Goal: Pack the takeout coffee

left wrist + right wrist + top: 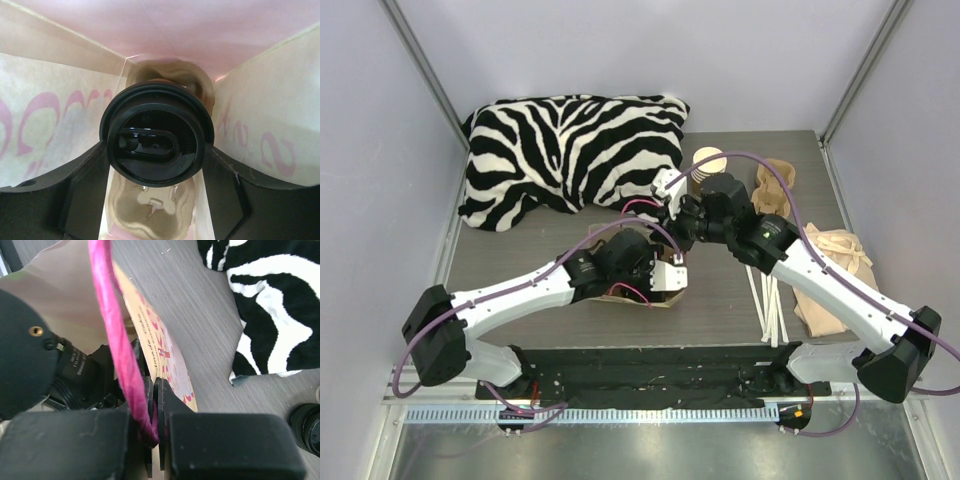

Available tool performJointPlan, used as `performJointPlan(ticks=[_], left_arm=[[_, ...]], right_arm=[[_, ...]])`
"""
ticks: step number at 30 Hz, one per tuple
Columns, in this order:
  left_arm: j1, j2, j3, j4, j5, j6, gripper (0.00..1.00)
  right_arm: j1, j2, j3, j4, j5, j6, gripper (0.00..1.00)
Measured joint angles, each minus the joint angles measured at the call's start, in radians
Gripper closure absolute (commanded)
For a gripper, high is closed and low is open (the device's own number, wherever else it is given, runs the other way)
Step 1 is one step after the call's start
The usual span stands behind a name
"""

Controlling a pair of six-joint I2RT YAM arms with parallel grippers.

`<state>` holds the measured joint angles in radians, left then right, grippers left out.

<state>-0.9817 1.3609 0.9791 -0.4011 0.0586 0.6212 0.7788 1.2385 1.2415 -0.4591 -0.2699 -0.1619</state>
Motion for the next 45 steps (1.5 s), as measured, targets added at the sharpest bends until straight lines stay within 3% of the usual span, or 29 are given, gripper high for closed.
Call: performJointPlan(ticks=[9,29,32,39,45], left_arm=[[0.05,0.071,0.069,-0.049,0.087,0.053,0.97],[0.133,0.174,0.099,0.015,0.219,0.154,0.99],[0.138,0.18,0.098,0.026,0.226,0.163,0.96],[0.141,0.183,0.104,0.031,0.227,0.163,0.68],[0.143,0.168,0.119,0.018,0.216,0.143,0.54]], right_arm=[[-0.05,0.036,0.024,-0.018,-0.06,-0.01,0.99],[-0.096,0.073,0.045,-0.009,-0.072,-0.023,0.99],[-0.098,0.077,0.047,-0.008,-0.069,-0.028,0.99],[-0.103,0.083,0.052,-0.009,-0.073,-0.045,0.99],[-0.114,0.089,0.059,-0.008,-0.077,-0.048,0.99]])
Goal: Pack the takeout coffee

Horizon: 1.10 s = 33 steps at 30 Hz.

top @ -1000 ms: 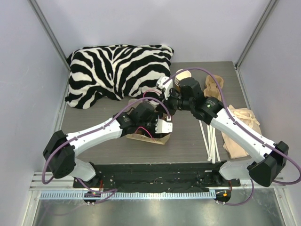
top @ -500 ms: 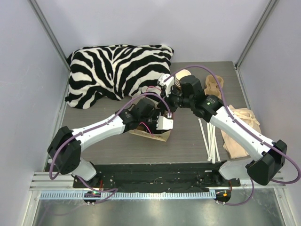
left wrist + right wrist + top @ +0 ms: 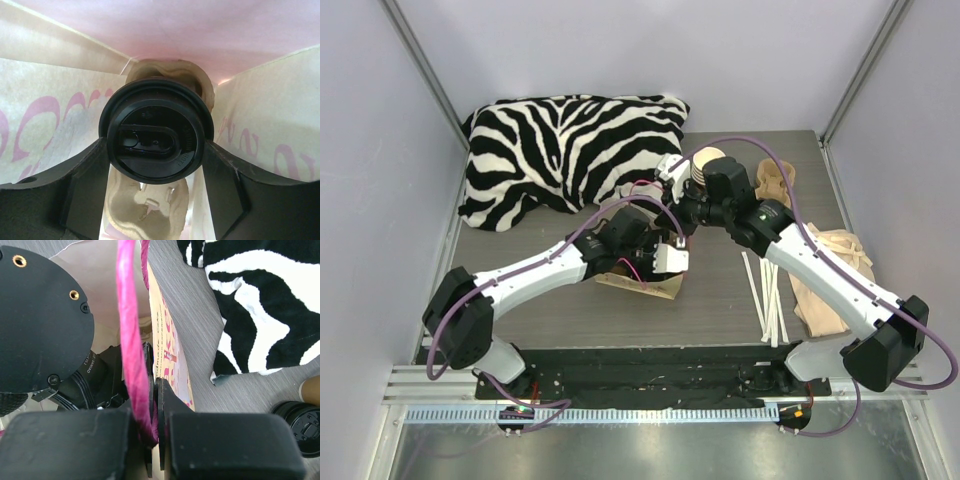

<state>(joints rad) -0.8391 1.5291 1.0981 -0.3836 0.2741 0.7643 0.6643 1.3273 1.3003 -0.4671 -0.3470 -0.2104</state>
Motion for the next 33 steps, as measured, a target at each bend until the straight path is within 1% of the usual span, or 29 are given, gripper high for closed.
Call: performJointPlan(ticks=[4,5,7,8,13,14,15,20,21,22,33], left_arm=[[0.0,-0.008,-0.002,-0.006,-0.011,-0.008,0.46],[0.0,-0.011,-0.005,-0.005,-0.013,-0.013,0.4],[0.007,-0.023,-0.017,-0.002,-0.018,-0.039,0.37],[0.014,-0.029,-0.022,-0.002,-0.021,-0.055,0.31],[0.026,-0.05,-0.042,-0.001,-0.037,-0.103,0.25],[0.029,-0.052,-0.045,-0.002,-0.039,-0.112,0.22],[0.031,-0.053,-0.047,-0.002,-0.042,-0.118,0.16],[0.04,-0.069,-0.072,-0.009,-0.058,-0.145,0.11],[0.043,-0.072,-0.074,-0.013,-0.061,-0.151,0.04],[0.043,-0.073,-0.075,-0.018,-0.063,-0.155,0.02],[0.042,-0.082,-0.074,-0.054,-0.064,-0.168,0.0]], right_arm=[[0.0,0.002,0.0,0.006,-0.004,-0.001,0.99],[0.0,0.002,0.0,0.007,-0.003,-0.005,0.99],[0.0,0.002,0.0,0.001,-0.009,-0.009,0.99],[0.0,0.002,0.0,-0.002,-0.013,-0.012,0.99],[0.002,0.001,0.0,0.002,-0.021,-0.023,0.99],[0.002,0.001,0.0,0.002,-0.022,-0.024,0.99],[0.002,0.001,0.0,0.002,-0.023,-0.024,0.99],[0.002,-0.001,-0.001,0.001,-0.032,-0.028,0.99],[0.003,-0.003,-0.001,0.0,-0.037,-0.027,0.99],[0.004,-0.005,-0.002,0.0,-0.04,-0.027,0.99],[0.006,-0.01,-0.003,0.006,-0.054,-0.036,0.99]])
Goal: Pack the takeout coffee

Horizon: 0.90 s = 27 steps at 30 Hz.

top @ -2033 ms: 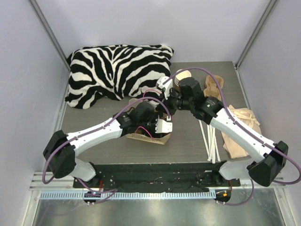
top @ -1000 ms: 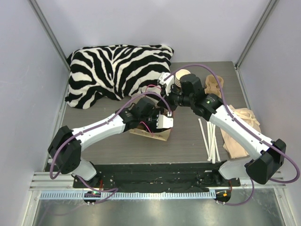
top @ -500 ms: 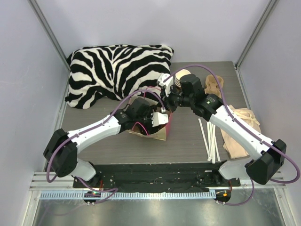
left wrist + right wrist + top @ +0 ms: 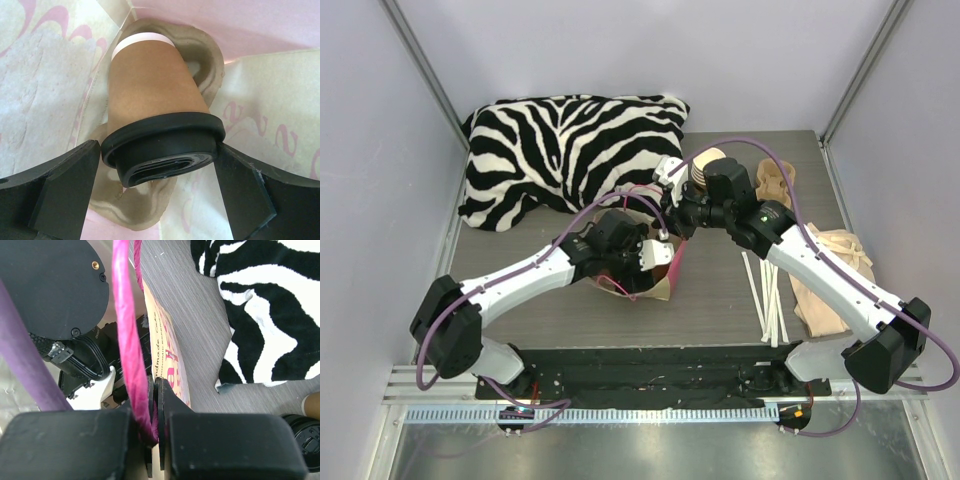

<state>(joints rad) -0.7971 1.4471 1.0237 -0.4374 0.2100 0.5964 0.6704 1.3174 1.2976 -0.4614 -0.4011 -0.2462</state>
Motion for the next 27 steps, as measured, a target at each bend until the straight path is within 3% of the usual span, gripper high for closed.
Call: performJointPlan(ticks=[27], left_arm=[[0.0,-0.106,-0.007,0.021,0.04,0.015,0.02]], right_arm=[[0.002,0.0,-0.008,0.015,-0.006,-0.027,0.99]])
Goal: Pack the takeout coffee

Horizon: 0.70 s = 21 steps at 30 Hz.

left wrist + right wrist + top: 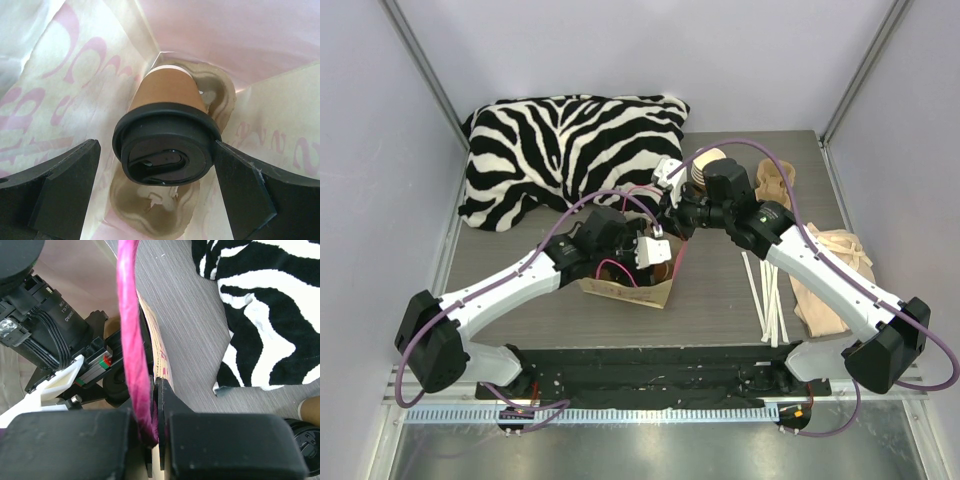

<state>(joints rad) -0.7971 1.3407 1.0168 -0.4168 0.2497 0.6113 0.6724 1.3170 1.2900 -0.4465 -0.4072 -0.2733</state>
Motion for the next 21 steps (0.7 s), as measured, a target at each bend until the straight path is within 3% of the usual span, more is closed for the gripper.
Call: performJointPlan(ticks=[8,15,21], left_arm=[[0.0,0.0,-0.011,-0.013,0.034,0.034,0.22],[0.0,0.001,-0.013,-0.022,0.044,0.06,0.51],[-0.002,-0.006,-0.017,-0.019,0.047,0.1,0.6]], right_arm=[[0.004,0.0,-0.004,-0.003,-0.018,-0.017,0.99],[0.006,0.0,-0.008,-0.004,-0.034,-0.053,0.99],[0.006,0.0,-0.009,-0.003,-0.041,-0.088,0.99]])
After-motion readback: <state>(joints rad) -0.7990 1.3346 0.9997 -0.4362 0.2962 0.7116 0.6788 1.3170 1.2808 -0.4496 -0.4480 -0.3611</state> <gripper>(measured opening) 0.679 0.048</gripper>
